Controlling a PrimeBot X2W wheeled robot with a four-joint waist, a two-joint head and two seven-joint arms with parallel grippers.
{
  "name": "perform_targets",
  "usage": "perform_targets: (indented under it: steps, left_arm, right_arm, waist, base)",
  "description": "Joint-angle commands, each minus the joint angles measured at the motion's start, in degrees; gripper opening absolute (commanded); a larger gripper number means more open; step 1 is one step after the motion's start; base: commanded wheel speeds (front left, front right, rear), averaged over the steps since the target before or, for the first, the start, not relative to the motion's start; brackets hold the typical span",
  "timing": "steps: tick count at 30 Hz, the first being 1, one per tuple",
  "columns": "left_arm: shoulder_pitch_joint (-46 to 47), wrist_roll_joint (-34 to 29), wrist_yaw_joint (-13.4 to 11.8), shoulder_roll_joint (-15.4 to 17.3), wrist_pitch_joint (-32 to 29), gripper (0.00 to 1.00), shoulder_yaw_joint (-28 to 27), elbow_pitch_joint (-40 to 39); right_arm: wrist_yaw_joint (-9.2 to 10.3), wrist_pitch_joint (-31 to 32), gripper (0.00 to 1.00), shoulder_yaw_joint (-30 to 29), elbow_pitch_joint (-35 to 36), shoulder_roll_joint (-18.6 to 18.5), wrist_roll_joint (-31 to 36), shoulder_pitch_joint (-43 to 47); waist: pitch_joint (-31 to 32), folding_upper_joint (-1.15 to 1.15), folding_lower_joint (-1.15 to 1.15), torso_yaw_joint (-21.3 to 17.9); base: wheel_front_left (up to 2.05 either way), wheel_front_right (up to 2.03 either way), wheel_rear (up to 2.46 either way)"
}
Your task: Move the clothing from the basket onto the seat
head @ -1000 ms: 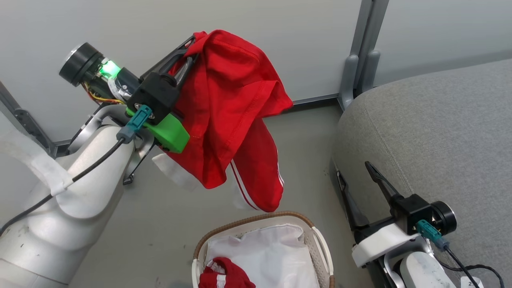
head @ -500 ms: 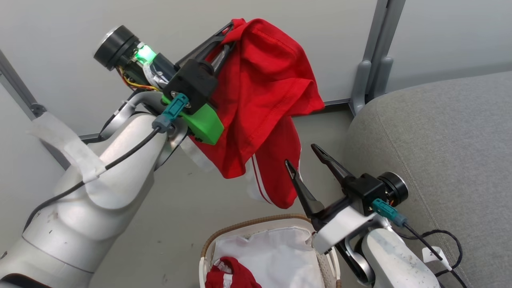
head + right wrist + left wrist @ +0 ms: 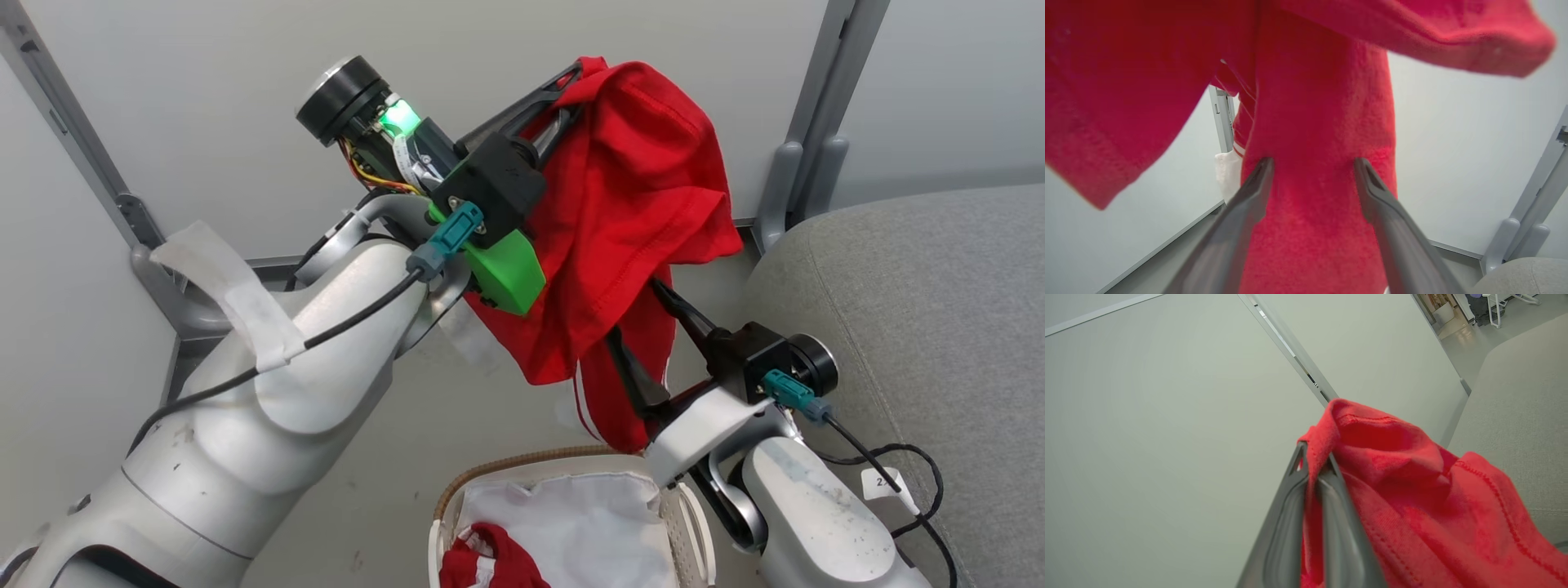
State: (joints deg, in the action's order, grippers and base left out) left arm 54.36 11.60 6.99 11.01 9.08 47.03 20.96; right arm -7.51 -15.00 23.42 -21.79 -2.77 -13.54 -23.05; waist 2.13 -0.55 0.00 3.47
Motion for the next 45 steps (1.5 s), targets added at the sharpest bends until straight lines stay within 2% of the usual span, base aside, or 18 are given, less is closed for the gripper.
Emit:
perform_targets:
  steps: [1,9,12,13,14,15,24,32,38,39,40,41,42,43,44,45]
  left_arm:
    - [0.91,0.81,0.03,-0.47,-0.1,0.0,0.48,-0.47]
    - [0.49,1.97,0.3,-0.98,0.05,0.0,2.73,-3.9]
    - [0.37,2.57,0.34,-0.78,0.18,0.0,3.07,-4.69]
    - [-0.09,3.18,0.34,-0.48,0.31,0.0,2.94,-4.67]
    - [-0.32,3.37,0.28,-0.31,0.4,0.0,2.8,-4.52]
    - [-0.59,3.66,0.12,-0.08,0.47,0.0,2.6,-4.29]
    - [-2.26,5.58,-1.08,2.52,0.98,0.0,0.55,-1.81]
    - [-3.73,8.11,-2.27,5.84,1.52,0.0,-2.16,2.67]
    - [-5.0,9.36,-2.6,6.64,2.28,0.0,-3.0,4.95]
    - [-5.28,9.6,-2.66,6.62,2.47,0.04,-3.09,5.12]
    - [-5.67,10.01,-2.69,6.59,2.74,0.12,-3.21,5.28]
    - [-6.09,10.43,-2.83,6.54,2.85,0.28,-3.4,5.43]
    - [-6.81,11.08,-2.99,6.45,3.18,0.4,-3.7,5.68]
    - [-7.47,11.6,-3.11,6.38,3.41,0.57,-3.96,5.8]
    - [-8.36,12.06,-3.3,6.31,3.88,1.0,-4.31,5.86]
    - [-9.25,12.66,-3.51,6.18,4.17,1.0,-4.65,5.91]
  right_arm:
    - [0.04,-0.28,1.0,0.25,-0.25,-0.21,-0.32,-0.62]
    - [0.04,-0.28,1.0,-1.23,-1.42,-0.19,1.21,-3.51]
    - [0.04,-0.28,1.0,0.58,-2.9,-0.16,1.03,-4.73]
    - [0.04,-0.28,0.43,3.14,-5.55,-0.2,-0.17,-6.05]
    - [0.04,-0.28,0.14,3.87,-6.41,-0.2,-0.57,-6.75]
    - [0.04,-0.28,0.0,4.54,-7.36,-0.28,-1.13,-7.39]
    - [0.04,-0.28,0.0,5.37,-9.73,-0.24,-2.55,-8.08]
    - [0.04,-0.28,0.0,3.87,-7.67,-0.25,-2.63,-6.76]
    - [0.04,-0.28,0.0,1.42,-4.61,-0.24,-2.17,-6.09]
    - [0.04,-0.28,0.0,1.1,-4.1,-0.23,-2.09,-6.11]
    - [0.04,-0.28,0.0,0.67,-3.45,-0.23,-2.0,-6.17]
    - [0.04,-0.28,0.0,0.34,-2.94,-0.23,-1.96,-6.25]
    - [0.04,-0.28,0.0,-0.13,-2.3,-0.23,-1.83,-6.4]
    - [0.04,-0.28,0.0,-0.46,-1.78,-0.23,-1.66,-6.5]
    - [0.04,-0.28,0.0,-0.98,-1.08,-0.23,-1.48,-6.6]
    - [0.04,-0.28,0.0,-1.4,-0.52,-0.23,-1.33,-6.68]
  waist:
    - [0.08,0.55,0.0,0.37]
    - [-0.31,0.55,0.0,1.24]
    - [-0.42,0.55,0.0,1.49]
    - [-0.43,0.55,0.0,1.6]
    - [-0.45,0.55,0.0,1.6]
    - [-0.49,0.55,0.0,1.6]
    - [-1.19,0.55,0.0,1.27]
    - [-1.84,0.55,0.0,0.44]
    - [-2.27,0.55,0.0,0.08]
    - [-2.34,0.55,0.0,0.02]
    - [-2.41,0.55,0.0,-0.04]
    - [-2.46,0.55,0.0,-0.11]
    - [-2.53,0.55,0.0,-0.2]
    - [-2.58,0.55,0.0,-0.28]
    - [-2.65,0.55,0.0,-0.38]
    - [-2.7,0.55,0.0,-0.46]
  base:
    - [0.0,0.0,0.0]
    - [0.0,0.0,0.0]
    - [0.0,0.0,0.0]
    - [0.0,0.0,0.0]
    - [0.0,0.0,0.0]
    - [0.0,0.0,0.0]
    - [0.0,0.0,0.0]
    - [0.0,0.0,0.0]
    - [0.0,0.0,0.0]
    - [0.0,0.0,0.0]
    - [0.0,0.0,0.0]
    - [0.0,0.0,0.0]
    - [0.0,0.0,0.0]
    - [0.0,0.0,0.0]
    - [0.0,0.0,0.0]
    - [0.0,0.0,0.0]
